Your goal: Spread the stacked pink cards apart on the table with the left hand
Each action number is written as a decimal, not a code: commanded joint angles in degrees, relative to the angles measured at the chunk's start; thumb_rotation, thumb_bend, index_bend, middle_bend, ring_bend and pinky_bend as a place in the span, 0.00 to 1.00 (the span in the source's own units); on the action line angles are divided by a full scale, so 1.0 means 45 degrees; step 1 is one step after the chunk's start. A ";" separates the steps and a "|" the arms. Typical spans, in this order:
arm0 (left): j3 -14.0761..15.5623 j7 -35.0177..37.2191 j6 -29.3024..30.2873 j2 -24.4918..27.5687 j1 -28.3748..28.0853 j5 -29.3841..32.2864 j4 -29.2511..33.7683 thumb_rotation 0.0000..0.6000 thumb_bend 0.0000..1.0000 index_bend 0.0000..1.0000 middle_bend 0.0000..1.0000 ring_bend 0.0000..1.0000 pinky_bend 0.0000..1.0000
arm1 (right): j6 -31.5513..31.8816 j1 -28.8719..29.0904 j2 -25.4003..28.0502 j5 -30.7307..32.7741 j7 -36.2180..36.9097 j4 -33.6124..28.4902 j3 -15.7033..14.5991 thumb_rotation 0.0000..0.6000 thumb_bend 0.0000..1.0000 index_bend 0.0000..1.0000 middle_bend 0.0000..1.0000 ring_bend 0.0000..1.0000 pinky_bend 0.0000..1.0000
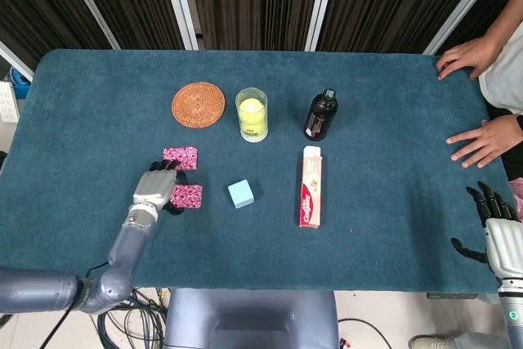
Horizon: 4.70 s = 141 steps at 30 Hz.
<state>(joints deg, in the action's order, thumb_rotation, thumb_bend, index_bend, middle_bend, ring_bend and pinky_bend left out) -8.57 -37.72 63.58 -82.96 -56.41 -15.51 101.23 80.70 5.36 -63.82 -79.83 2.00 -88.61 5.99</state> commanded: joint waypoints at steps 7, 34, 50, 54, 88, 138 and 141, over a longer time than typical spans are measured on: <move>-0.0314 -0.0816 0.0374 -0.1036 -0.0549 0.0443 -0.0869 1.00 0.29 0.51 0.16 0.00 0.00 | 0.0097 -0.0043 0.0032 -0.0010 0.0174 0.0049 0.0029 1.00 0.18 0.10 0.02 0.07 0.19; -0.0374 -0.1376 0.0443 -0.1379 -0.0352 -0.0121 -0.0935 1.00 0.20 0.41 0.15 0.00 0.00 | 0.0184 -0.0076 0.0008 0.0021 0.0293 0.0128 0.0088 1.00 0.18 0.10 0.02 0.07 0.19; -0.0465 -0.1598 0.0555 -0.1194 -0.0287 -0.0239 -0.0654 1.00 0.17 0.39 0.14 0.00 0.00 | 0.0178 -0.0097 0.0031 0.0110 0.0277 0.0077 0.0118 1.00 0.18 0.10 0.02 0.07 0.19; -0.0519 -0.1666 0.0521 -0.1258 -0.0315 -0.0090 -0.0726 1.00 0.17 0.41 0.14 0.00 0.00 | 0.0169 -0.0092 0.0038 0.0083 0.0287 0.0069 0.0107 1.00 0.18 0.10 0.02 0.07 0.19; -0.0659 -0.2382 0.0521 -0.1709 -0.0483 0.0449 -0.1329 1.00 0.18 0.44 0.15 0.00 0.00 | 0.0134 -0.0104 0.0084 0.0114 0.0356 0.0039 0.0119 1.00 0.18 0.10 0.02 0.07 0.19; -0.1193 -0.2181 0.0694 -0.1154 -0.0354 0.0278 -0.0812 1.00 0.28 0.51 0.17 0.00 0.00 | 0.0064 -0.0107 0.0153 0.0182 0.0530 0.0029 0.0137 1.00 0.18 0.10 0.02 0.08 0.19; -0.1462 -0.2375 0.0300 -0.0939 -0.0594 0.0712 -0.1052 1.00 0.28 0.51 0.17 0.00 0.00 | 0.0021 -0.0092 0.0165 0.0175 0.0512 0.0011 0.0121 1.00 0.18 0.10 0.02 0.08 0.19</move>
<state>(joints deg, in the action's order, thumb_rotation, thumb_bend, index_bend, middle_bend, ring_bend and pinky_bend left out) -14.48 -47.91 65.96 -87.70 -58.45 -13.25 97.15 80.81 4.93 -63.08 -79.04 4.31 -88.56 6.54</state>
